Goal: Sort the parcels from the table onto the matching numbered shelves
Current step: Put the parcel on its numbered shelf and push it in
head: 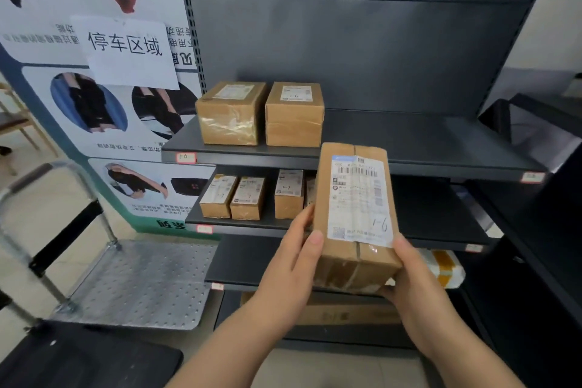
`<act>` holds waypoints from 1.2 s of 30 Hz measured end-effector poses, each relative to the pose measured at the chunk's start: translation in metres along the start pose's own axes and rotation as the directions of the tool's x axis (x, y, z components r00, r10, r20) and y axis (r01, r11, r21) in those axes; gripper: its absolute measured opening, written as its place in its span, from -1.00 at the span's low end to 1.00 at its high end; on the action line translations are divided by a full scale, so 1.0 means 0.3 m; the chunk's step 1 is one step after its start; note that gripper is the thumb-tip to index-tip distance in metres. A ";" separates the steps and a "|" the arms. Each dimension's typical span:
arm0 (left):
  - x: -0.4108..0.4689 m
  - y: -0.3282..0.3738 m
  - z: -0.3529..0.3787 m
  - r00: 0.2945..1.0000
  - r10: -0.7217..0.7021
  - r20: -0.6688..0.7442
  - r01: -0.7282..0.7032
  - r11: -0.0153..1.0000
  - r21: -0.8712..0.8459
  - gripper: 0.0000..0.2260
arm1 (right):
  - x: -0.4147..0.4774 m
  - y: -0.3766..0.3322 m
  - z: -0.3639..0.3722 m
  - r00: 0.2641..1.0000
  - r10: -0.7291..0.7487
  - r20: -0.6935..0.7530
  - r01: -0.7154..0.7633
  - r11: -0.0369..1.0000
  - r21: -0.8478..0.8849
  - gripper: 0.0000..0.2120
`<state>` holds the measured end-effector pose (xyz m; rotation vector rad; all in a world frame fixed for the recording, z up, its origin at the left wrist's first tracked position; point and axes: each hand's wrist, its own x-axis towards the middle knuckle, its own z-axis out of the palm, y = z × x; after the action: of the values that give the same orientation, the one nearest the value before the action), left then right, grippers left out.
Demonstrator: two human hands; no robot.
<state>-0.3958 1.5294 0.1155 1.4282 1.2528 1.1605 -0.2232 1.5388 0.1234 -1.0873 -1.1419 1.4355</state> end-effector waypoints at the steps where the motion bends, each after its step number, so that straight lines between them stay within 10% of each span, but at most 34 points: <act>1: 0.046 0.011 0.006 1.000 0.016 0.010 -0.016 1.000 -0.004 -0.57 | 0.042 -0.015 -0.018 1.000 -0.014 0.000 0.014 1.000 -0.011 -0.57; 10: 0.479 0.107 0.104 0.987 0.158 -0.017 -0.159 0.987 -0.026 -0.36 | 0.430 -0.201 -0.158 0.989 -0.137 0.053 0.142 0.984 -0.111 -0.47; 26: 0.819 0.067 0.172 0.990 0.020 -0.140 -0.013 0.999 0.053 -0.08 | 0.825 -0.264 -0.238 0.998 0.028 0.064 -0.013 0.977 -0.215 -0.51; 36: 0.891 0.118 0.115 0.986 0.088 -0.140 -0.060 0.979 0.197 -0.37 | 0.879 -0.292 -0.218 0.993 -0.114 0.027 0.117 0.947 -0.300 -0.37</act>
<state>-0.3417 1.7905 0.1690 1.5646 1.4591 1.2421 -0.1811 1.8154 0.1796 -1.2006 -1.4409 1.2012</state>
